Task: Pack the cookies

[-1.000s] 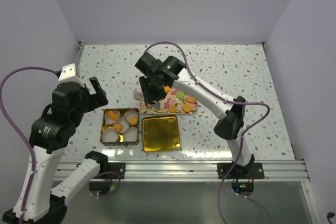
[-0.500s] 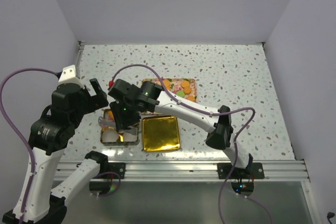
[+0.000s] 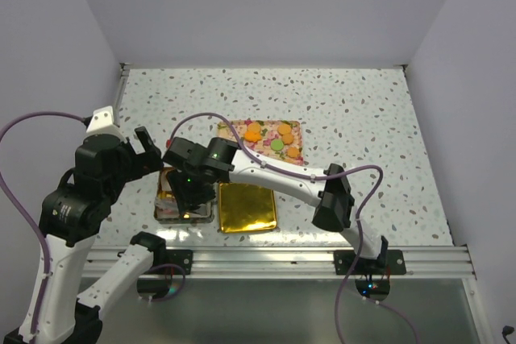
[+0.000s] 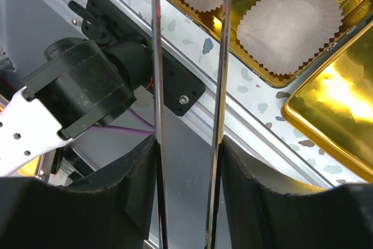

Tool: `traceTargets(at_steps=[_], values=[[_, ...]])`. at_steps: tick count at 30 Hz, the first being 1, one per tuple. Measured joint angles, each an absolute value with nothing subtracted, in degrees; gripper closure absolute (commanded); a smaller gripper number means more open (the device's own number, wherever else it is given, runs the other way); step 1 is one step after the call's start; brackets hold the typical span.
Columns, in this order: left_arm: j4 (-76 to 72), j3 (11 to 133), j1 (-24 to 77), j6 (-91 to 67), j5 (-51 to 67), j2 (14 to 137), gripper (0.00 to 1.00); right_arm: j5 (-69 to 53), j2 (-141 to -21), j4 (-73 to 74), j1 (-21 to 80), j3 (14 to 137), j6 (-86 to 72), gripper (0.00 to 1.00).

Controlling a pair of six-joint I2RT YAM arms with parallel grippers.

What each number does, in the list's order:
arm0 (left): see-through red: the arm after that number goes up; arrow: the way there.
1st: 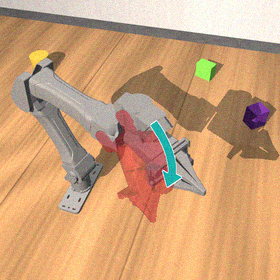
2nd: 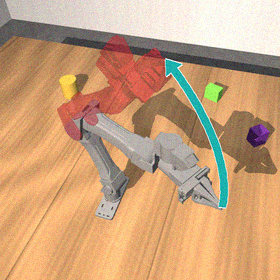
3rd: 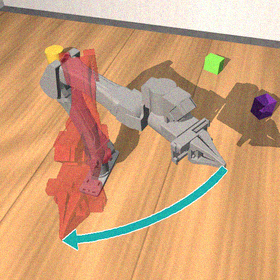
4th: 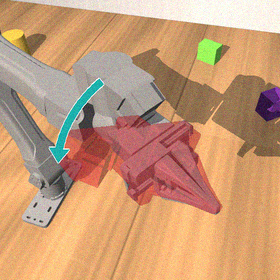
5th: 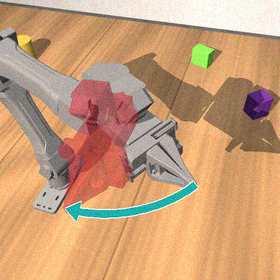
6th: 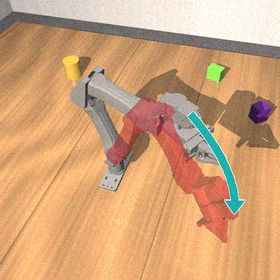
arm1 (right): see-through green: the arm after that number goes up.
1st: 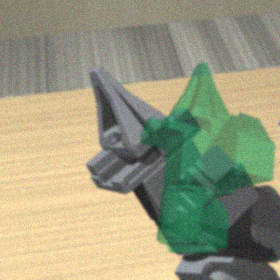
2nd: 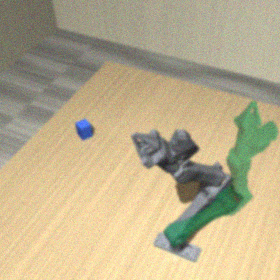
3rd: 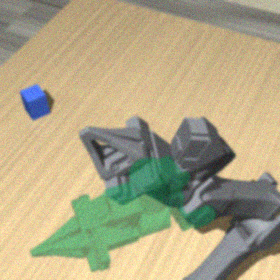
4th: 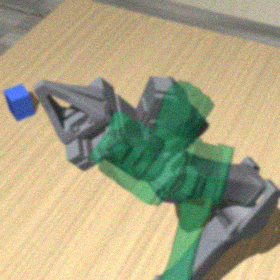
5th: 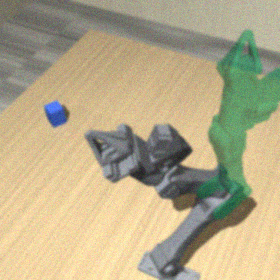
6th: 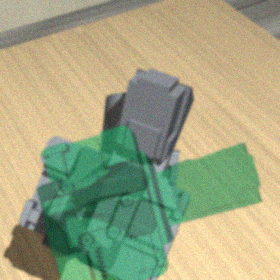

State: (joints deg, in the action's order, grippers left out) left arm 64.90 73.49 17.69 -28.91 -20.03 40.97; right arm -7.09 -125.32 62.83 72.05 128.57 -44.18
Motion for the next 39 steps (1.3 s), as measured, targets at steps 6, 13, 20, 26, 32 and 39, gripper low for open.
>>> traceTargets(at_steps=[6,13,20,26,32,39], values=[[65.8,73.5,17.7,-28.9,-20.0,40.8,0.00,-6.9,-125.3,62.5,72.2,127.5,-44.6,0.50],[65.7,73.5,17.7,-28.9,-19.8,40.5,0.00,-5.8,-125.3,62.8,72.3,127.8,-44.8,0.50],[65.7,73.5,17.7,-29.0,-19.7,40.4,0.00,-3.0,-124.7,63.9,71.9,131.1,-44.5,0.50],[65.3,73.5,17.7,-29.2,-19.1,40.4,0.00,-0.2,-119.5,65.4,66.7,128.2,-43.1,0.49],[64.3,73.5,17.7,-29.5,-18.2,41.3,0.00,3.9,-115.1,67.9,56.1,126.8,-40.2,0.46],[62.6,73.5,17.7,-29.6,-17.0,43.0,0.00,6.5,-113.9,70.0,49.0,122.5,-36.5,0.43]])
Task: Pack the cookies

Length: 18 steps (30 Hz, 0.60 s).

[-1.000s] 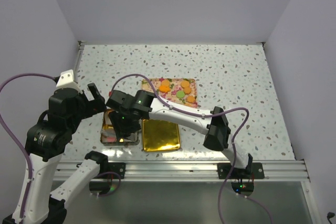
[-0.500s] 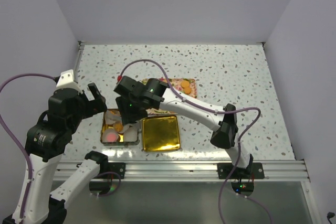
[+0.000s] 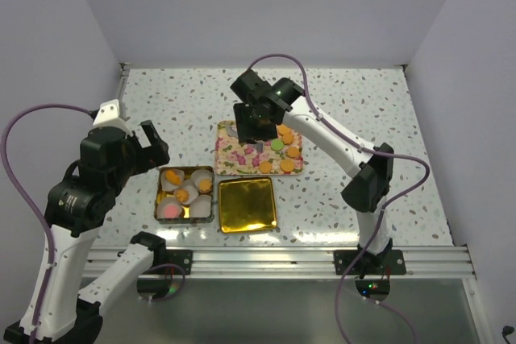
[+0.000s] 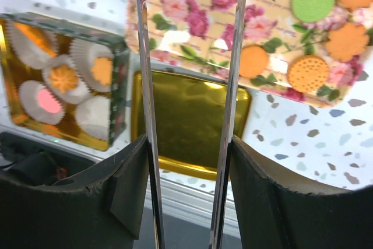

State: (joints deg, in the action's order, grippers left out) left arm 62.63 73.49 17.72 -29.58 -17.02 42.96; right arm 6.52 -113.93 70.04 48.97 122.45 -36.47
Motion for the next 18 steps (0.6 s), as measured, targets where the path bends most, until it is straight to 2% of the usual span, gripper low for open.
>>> traceTargets(at_steps=[18], values=[[60.9,73.5,17.7,-29.4,-17.2,45.0,0.00,8.0,-121.8,72.2,44.1,121.9,-31.9,0.39]])
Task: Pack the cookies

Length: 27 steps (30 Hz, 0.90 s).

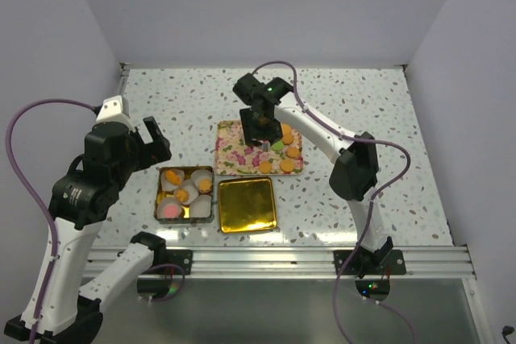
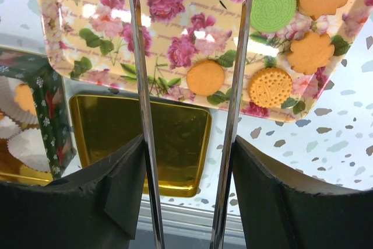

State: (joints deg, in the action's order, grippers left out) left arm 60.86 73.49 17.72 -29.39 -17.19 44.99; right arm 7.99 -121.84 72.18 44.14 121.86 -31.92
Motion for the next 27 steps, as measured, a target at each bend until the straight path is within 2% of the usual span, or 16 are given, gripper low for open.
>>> traceTargets(at_steps=[4,9,17,27], values=[[60.8,73.5,17.7,-29.4,-17.7,45.5,0.00,7.9,-123.7,72.1,43.7,122.5,-31.7,0.39],[60.8,73.5,17.7,-29.3,-18.3,46.2,0.00,7.5,-124.7,72.1,43.1,122.9,-31.4,0.47],[60.8,73.5,17.7,-29.3,-18.9,46.3,0.00,5.6,-124.4,71.6,43.0,121.9,-32.3,0.53],[60.8,73.5,17.7,-29.3,-18.9,46.2,0.00,5.0,-119.3,72.6,43.0,119.8,-33.5,0.54]])
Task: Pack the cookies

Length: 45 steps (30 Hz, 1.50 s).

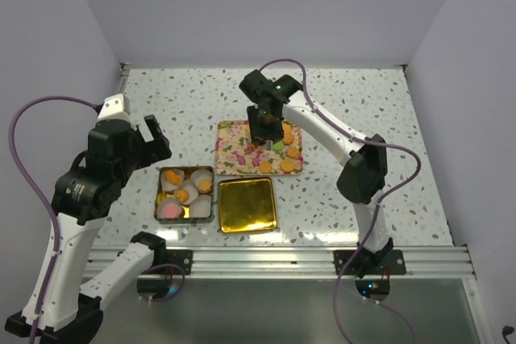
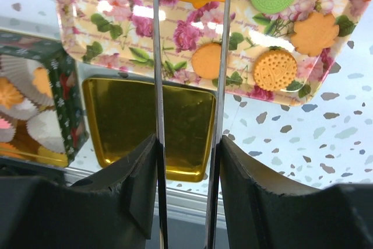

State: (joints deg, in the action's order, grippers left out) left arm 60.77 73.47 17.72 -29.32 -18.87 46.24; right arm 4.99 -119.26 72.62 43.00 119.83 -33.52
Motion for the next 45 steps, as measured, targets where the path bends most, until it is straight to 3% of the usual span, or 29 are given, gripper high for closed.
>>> traceTargets(at_steps=[9,25,45], values=[[60.7,73.0,17.7,-29.3,-18.2,45.3,0.00,3.4,-109.6,71.5,44.6,117.8,-35.4,0.55],[61.1,71.5,17.7,-29.4,-16.3,42.0,0.01,-3.3,-110.8,65.1,67.9,117.7,-40.2,0.54],[62.9,71.5,17.7,-29.5,-16.3,39.1,0.00,-1.5,-113.5,64.5,70.6,111.6,-41.2,0.48]])
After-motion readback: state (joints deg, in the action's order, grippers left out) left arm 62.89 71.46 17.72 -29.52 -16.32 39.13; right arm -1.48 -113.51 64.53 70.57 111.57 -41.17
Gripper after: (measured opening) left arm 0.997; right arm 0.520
